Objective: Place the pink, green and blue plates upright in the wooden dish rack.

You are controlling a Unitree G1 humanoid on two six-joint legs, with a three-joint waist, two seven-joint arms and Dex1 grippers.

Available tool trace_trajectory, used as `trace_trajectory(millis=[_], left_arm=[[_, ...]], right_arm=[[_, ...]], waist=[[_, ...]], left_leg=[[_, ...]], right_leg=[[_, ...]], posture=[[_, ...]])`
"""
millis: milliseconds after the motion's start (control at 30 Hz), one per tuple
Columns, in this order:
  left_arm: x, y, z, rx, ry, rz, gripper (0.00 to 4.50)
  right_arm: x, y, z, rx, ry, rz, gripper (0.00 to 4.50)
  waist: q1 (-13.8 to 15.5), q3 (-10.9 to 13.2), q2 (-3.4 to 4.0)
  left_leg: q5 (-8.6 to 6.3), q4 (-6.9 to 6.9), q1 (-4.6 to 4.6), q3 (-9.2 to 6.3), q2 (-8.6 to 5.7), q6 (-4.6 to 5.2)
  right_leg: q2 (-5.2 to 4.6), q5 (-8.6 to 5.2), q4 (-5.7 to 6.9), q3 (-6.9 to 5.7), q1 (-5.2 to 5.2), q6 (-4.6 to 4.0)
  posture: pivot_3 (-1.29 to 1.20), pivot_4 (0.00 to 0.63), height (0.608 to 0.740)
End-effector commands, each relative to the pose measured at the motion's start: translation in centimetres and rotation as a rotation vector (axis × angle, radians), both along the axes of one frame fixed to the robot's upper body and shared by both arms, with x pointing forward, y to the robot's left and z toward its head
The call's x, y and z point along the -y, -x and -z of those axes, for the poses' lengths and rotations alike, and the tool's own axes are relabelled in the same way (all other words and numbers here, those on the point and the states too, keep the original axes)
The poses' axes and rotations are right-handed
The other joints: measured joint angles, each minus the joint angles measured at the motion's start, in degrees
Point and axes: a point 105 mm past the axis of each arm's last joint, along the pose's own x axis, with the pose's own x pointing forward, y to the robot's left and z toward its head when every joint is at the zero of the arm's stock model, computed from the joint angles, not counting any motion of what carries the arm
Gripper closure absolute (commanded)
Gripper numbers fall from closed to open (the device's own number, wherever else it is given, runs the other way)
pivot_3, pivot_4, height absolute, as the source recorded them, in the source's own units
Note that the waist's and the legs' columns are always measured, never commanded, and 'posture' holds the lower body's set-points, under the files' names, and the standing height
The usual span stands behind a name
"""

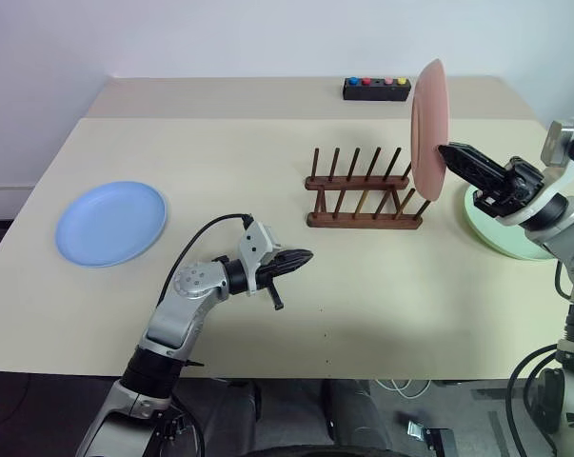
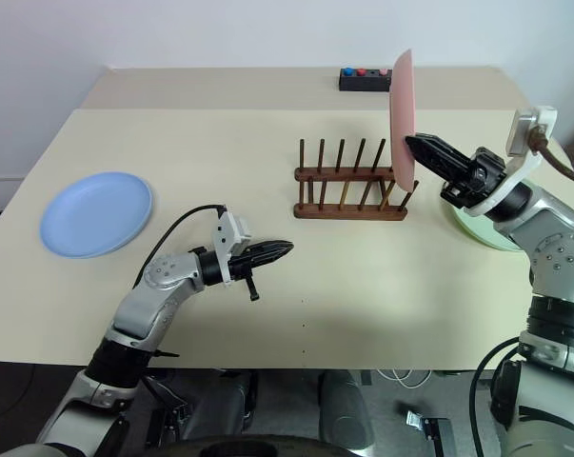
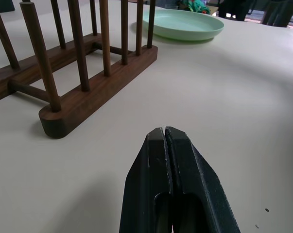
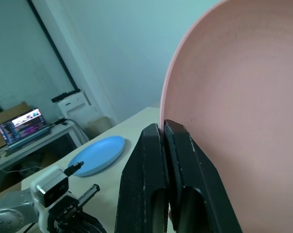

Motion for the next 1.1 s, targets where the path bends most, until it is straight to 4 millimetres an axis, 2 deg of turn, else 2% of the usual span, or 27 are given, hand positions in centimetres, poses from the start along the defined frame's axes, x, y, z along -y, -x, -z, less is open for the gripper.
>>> trace_trajectory(millis=[33,433,733,1000,1100], left_arm=[[0.1,0.0,-0.9,0.029,0.017,0.017,4.50],[0.0,0.2,-0.6,0.020,0.015,0.005,4.50],[-0.2,0.2,-0.5,0.016,0.014,-0.007,4.50],[-0.2,0.1,-0.4,0.018,0.011,-0.008,4.50],[-0.2,0.1,-0.4,0.018,0.009,-0.008,4.50]], right_arm=[[-0.1,0.9,-2.2,0.067,0.005,-0.048,4.46],[-0.1,0.6,-2.2,0.031,-0.011,-0.090,4.46],[1.5,-0.9,-2.3,-0.023,-0.107,-0.059,4.46],[2.6,-1.8,-1.5,-0.067,-0.124,0.006,4.46],[3.0,-2.0,-1.4,-0.072,-0.133,0.031,3.60]], waist=[[0.0,0.0,0.00],[0.0,0.0,0.00],[-0.1,0.0,0.00],[-0.1,0.0,0.00],[-0.1,0.0,0.00]], left_leg=[[0.00,-0.01,0.00,0.00,0.00,0.00],[0.00,-0.01,0.00,0.00,0.00,0.00],[0.00,-0.02,-0.01,0.01,0.00,0.00],[0.00,0.00,-0.01,0.02,0.00,0.00],[0.00,0.00,-0.01,0.02,0.00,0.00]], right_leg=[[0.00,0.00,0.00,0.00,0.00,0.00],[0.00,0.00,0.00,0.00,-0.01,0.00],[0.00,0.00,0.00,0.00,-0.02,0.00],[0.00,0.00,0.00,0.00,-0.02,0.00],[0.00,0.00,0.00,0.00,-0.02,0.00]], posture=[[0.00,0.150,0.734],[0.00,0.150,0.734],[0.00,0.150,0.734],[0.00,0.150,0.734],[0.00,0.150,0.734]])
